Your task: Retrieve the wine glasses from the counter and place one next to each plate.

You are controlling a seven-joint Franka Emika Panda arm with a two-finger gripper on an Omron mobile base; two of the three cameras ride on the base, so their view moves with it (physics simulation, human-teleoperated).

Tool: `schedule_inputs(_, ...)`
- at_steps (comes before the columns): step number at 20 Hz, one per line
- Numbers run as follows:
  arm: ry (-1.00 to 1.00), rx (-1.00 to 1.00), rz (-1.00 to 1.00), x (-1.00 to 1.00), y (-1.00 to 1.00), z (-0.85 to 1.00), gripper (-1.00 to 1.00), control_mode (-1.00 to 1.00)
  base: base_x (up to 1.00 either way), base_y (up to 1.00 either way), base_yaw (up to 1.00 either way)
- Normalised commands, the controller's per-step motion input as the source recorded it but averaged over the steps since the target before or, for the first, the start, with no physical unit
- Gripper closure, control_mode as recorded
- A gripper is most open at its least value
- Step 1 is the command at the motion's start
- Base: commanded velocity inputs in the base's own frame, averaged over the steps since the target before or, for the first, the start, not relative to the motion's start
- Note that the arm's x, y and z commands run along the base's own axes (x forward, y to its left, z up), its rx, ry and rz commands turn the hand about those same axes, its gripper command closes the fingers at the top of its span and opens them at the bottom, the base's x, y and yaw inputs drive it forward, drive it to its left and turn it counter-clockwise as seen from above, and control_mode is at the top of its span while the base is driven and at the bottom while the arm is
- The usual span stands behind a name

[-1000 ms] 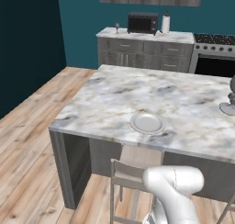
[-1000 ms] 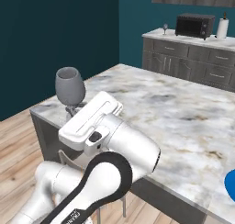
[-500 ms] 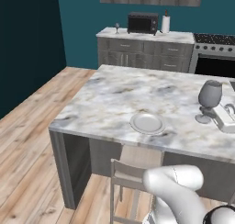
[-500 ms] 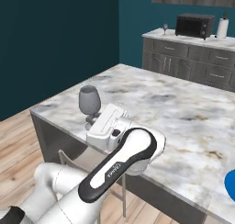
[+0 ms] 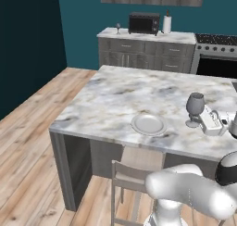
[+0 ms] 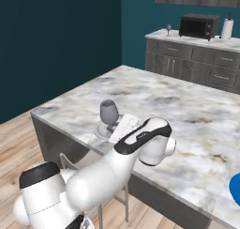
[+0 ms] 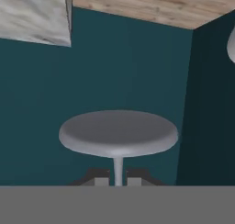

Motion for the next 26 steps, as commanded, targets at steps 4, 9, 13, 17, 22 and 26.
schedule_inputs(4,-0.03,-0.04,0.00,1.00,-0.18,-0.64,1.00,-1.00,0.00,0.00,0.00)
schedule_inputs(9,0.00,-0.01,0.00,0.98,-0.24,-0.38,1.00,-1.00,0.00,0.00,0.00)
schedule_inputs(13,0.02,0.00,0.02,0.84,-0.39,-0.15,1.00,-1.00,0.00,0.00,0.00)
schedule_inputs(17,0.02,0.00,0.03,0.73,-0.45,-0.17,1.00,-1.00,0.00,0.00,0.00)
schedule_inputs(22,0.02,0.00,0.05,0.57,-0.42,-0.40,1.00,-1.00,0.00,0.00,0.00)
schedule_inputs(26,0.00,0.00,0.04,0.24,-0.37,-0.52,1.00,-1.00,0.00,0.00,0.00)
